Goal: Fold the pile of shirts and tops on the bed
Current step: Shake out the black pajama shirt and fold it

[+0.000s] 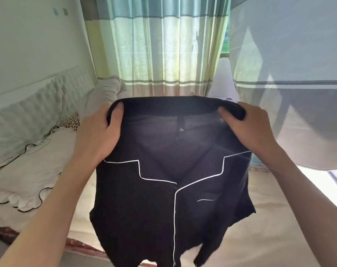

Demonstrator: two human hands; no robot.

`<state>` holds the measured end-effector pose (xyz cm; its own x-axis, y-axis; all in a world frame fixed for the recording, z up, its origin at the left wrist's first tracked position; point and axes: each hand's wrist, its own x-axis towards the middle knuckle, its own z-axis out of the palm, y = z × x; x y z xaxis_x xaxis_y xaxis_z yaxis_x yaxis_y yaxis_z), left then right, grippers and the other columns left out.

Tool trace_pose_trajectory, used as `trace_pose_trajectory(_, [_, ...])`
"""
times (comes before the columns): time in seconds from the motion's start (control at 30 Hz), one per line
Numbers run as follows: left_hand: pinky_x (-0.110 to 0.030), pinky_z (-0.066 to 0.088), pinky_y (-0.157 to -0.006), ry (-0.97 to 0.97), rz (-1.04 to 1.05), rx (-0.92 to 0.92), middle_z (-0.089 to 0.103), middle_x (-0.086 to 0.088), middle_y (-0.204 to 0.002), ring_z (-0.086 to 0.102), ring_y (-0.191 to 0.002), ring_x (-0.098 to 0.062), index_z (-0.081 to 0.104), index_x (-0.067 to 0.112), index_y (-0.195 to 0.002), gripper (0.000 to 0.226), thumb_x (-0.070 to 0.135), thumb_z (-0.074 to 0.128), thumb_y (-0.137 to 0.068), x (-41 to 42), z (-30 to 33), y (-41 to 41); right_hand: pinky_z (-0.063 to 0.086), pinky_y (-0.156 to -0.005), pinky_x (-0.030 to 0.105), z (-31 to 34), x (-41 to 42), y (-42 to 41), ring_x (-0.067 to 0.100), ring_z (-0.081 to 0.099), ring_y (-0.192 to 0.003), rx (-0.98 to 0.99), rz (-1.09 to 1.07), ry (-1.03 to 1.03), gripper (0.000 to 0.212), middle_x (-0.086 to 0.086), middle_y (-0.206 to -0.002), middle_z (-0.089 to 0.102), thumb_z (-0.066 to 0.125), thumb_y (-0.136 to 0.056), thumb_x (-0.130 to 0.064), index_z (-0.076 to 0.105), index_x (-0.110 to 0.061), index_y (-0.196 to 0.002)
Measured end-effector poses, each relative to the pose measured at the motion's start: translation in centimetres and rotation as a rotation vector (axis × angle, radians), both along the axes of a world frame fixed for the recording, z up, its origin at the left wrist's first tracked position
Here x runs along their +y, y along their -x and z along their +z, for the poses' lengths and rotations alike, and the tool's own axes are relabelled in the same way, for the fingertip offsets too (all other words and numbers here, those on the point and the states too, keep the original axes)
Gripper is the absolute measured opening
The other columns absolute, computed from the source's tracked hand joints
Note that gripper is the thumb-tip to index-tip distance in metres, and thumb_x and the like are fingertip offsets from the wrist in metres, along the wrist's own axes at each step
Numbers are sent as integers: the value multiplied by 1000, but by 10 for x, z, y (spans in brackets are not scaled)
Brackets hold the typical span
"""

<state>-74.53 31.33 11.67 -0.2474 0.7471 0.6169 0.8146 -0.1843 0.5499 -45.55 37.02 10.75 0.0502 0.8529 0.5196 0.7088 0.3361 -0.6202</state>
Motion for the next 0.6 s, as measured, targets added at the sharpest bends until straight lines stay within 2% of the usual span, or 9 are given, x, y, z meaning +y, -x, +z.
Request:
trace_pose_trajectory(0.1, [-33, 29, -67, 15, 26, 45, 47, -5, -63, 46, -70, -29, 40, 14, -67, 47, 48, 29, -98, 30, -9, 3, 43, -72, 35, -6, 26, 1, 26, 56, -78, -26, -12, 40, 44, 7, -75, 63, 55, -86, -51, 62, -9, -78])
trace_pose_trajectory(0.17, [-32, 28, -67, 94, 21, 30, 50, -6, -64, 47, -68, -25, 44, 10, -67, 50, 46, 29, -99, 58, -25, 5, 42, -73, 33, -20, 50, 5, 21, 54, -80, -53, -1, 89, 36, -1, -75, 61, 55, -86, -52, 63, -17, -79])
trace_pose_trajectory(0.27, [-33, 34, -75, 285, 29, -1, 59, -12, -84, 52, -84, -29, 58, 8, -87, 50, 48, 30, -97, 102, -69, 7, 36, -69, 30, -60, 95, 11, 23, 54, -78, -103, -6, 214, 34, -7, -64, 51, 57, -86, -49, 51, -25, -63])
trace_pose_trajectory(0.33, [-33, 36, -79, 370, 42, -29, 62, -14, -90, 55, -90, -32, 57, 9, -87, 47, 48, 32, -96, 136, -116, 10, 41, -68, 32, -102, 135, 15, 27, 59, -78, -117, -3, 302, 36, -4, -64, 53, 58, -85, -50, 51, -24, -62])
trace_pose_trajectory(0.4, [-35, 39, -82, 516, 78, -73, 65, -17, -95, 57, -96, -34, 60, 10, -88, 51, 52, 31, -96, 164, -174, 15, 47, -73, 37, -155, 175, 24, 31, 61, -84, -167, 12, 389, 37, 4, -73, 61, 57, -84, -52, 56, -19, -69])
trace_pose_trajectory(0.5, [-36, 39, -82, 750, 166, -134, 64, -19, -105, 56, -103, -37, 63, 8, -104, 59, 54, 28, -96, 194, -265, 25, 45, -78, 37, -242, 225, 48, 34, 60, -95, -285, 57, 455, 40, 11, -95, 68, 53, -87, -53, 67, -16, -93])
trace_pose_trajectory(0.6, [-36, 40, -87, 857, 228, -195, 61, -18, -115, 54, -109, -36, 59, 10, -116, 57, 53, 27, -97, 208, -331, 36, 44, -75, 37, -314, 257, 73, 33, 60, -93, -334, 117, 511, 41, 11, -94, 67, 51, -90, -51, 66, -13, -95])
